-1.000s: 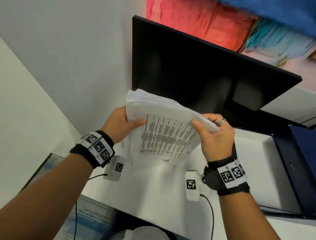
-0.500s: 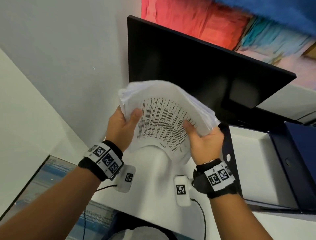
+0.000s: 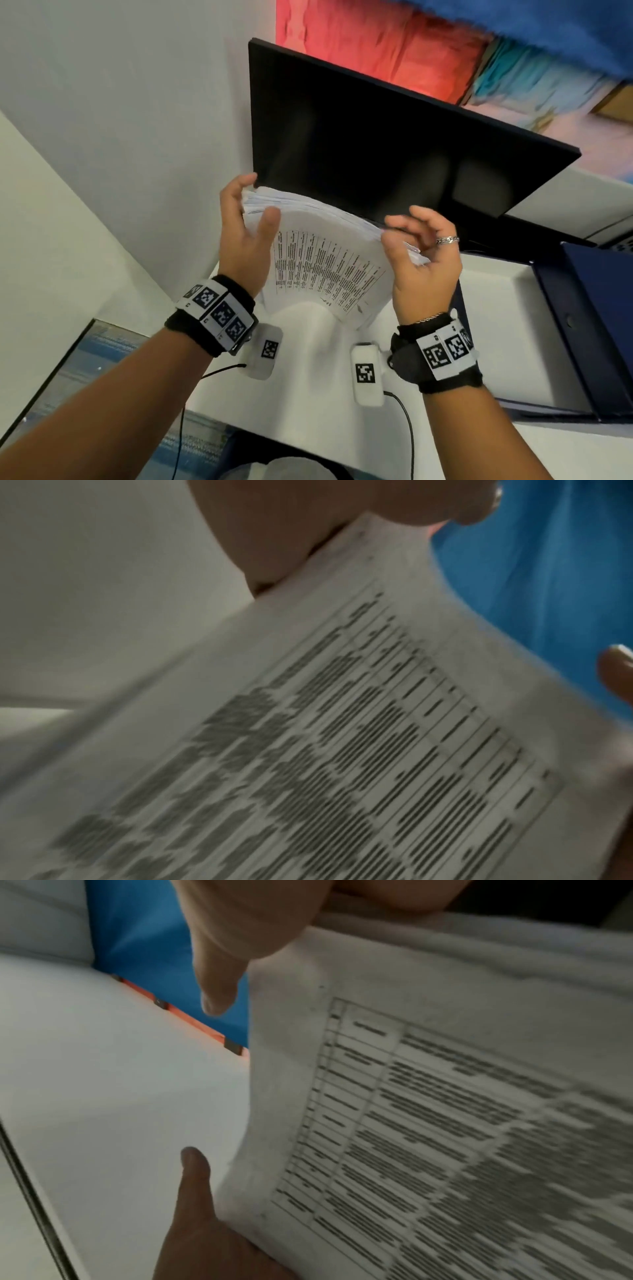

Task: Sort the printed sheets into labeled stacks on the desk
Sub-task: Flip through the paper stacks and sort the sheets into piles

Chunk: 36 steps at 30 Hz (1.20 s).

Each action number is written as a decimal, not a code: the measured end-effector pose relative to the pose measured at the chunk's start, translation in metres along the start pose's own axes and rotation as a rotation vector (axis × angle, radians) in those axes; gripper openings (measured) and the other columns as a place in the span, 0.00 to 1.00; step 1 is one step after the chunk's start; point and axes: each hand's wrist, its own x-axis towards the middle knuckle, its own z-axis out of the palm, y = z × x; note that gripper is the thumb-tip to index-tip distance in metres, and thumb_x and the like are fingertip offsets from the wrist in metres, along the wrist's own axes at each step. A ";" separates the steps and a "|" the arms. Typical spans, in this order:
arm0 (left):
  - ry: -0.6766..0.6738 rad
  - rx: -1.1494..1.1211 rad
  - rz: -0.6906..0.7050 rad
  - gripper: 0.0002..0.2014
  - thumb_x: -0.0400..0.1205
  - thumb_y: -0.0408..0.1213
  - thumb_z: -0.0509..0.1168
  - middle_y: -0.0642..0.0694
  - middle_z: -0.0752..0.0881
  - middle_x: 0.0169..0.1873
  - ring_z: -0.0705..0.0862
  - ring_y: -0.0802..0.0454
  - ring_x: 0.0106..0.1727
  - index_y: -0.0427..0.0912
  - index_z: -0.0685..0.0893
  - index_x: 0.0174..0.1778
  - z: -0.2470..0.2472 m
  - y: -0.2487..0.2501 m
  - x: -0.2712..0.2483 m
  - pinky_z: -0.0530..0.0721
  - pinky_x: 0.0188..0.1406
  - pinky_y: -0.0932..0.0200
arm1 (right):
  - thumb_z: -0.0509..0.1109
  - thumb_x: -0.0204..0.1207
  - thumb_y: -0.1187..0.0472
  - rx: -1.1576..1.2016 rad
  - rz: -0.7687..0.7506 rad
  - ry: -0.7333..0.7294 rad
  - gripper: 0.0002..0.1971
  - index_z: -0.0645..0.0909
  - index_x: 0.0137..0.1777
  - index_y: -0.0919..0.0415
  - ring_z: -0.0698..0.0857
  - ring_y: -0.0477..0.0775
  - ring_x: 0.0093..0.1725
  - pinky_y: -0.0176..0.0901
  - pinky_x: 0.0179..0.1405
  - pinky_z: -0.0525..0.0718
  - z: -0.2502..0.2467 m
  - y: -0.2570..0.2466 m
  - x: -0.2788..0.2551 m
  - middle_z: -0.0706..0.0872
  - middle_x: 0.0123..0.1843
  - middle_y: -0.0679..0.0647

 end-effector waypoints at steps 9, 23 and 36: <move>0.182 0.094 -0.019 0.10 0.86 0.43 0.60 0.57 0.87 0.43 0.86 0.56 0.44 0.46 0.86 0.52 0.017 0.016 0.017 0.87 0.38 0.57 | 0.68 0.80 0.71 -0.106 0.038 0.102 0.05 0.86 0.48 0.66 0.88 0.44 0.45 0.31 0.47 0.83 0.001 0.002 0.002 0.91 0.45 0.57; 0.132 0.239 0.011 0.07 0.84 0.44 0.63 0.58 0.83 0.37 0.83 0.64 0.37 0.46 0.83 0.46 0.026 0.024 0.031 0.83 0.33 0.67 | 0.76 0.75 0.69 -0.012 0.041 0.049 0.16 0.77 0.60 0.62 0.88 0.43 0.47 0.31 0.50 0.84 0.002 0.000 -0.005 0.89 0.48 0.59; -0.113 0.165 0.031 0.11 0.82 0.39 0.64 0.48 0.85 0.52 0.84 0.60 0.49 0.52 0.82 0.60 0.003 0.031 0.039 0.84 0.48 0.66 | 0.81 0.71 0.66 -0.132 0.119 -0.036 0.15 0.84 0.54 0.53 0.88 0.36 0.45 0.31 0.39 0.87 -0.010 0.010 -0.001 0.88 0.43 0.40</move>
